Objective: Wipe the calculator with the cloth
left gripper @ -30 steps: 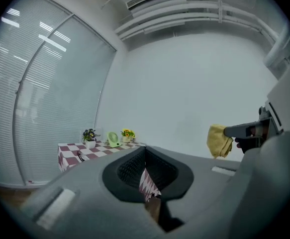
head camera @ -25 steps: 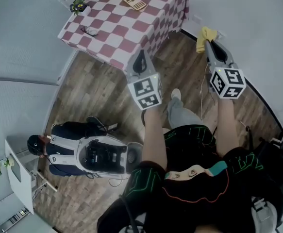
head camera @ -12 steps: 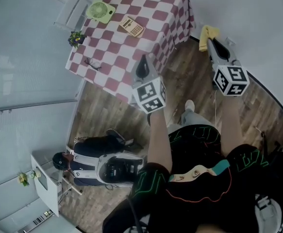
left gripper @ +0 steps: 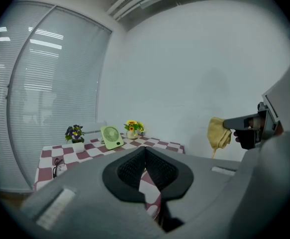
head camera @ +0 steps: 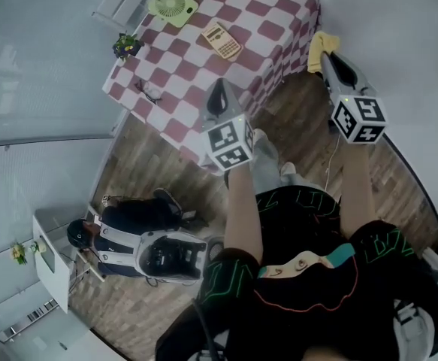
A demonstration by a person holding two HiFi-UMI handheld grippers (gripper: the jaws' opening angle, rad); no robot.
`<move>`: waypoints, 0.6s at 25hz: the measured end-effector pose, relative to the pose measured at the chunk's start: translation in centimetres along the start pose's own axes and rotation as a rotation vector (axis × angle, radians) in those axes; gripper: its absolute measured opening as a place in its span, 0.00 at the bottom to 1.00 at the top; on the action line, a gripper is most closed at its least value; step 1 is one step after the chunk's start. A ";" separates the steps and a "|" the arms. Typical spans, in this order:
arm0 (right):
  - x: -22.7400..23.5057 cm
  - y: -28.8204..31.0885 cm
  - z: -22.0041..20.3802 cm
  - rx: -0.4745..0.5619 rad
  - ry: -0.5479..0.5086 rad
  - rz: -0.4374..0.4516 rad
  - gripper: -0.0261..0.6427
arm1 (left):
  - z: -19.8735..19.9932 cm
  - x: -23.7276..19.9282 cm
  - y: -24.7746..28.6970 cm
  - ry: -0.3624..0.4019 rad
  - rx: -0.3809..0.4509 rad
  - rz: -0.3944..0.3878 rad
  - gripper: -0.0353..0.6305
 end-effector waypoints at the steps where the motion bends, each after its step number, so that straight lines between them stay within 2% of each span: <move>1: -0.4 1.0 0.0 -0.004 -0.005 0.011 0.09 | -0.4 -0.7 0.5 -0.012 -0.009 0.012 0.07; 7: -2.6 7.7 0.9 -0.021 -0.073 0.089 0.09 | -1.2 -5.0 5.9 -0.087 -0.021 0.067 0.07; 15: -5.4 18.3 -0.1 -0.116 -0.165 0.206 0.09 | -3.1 -11.1 12.1 -0.159 -0.073 0.126 0.07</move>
Point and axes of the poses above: the fingertips, and each gripper's own axes: y forward along the fingers, x to its right, z out of its top, the point moved 8 cm from there along -y, backward along the fingers, and after that the axes turned 14 degrees about -z, right-handed, at the moved point
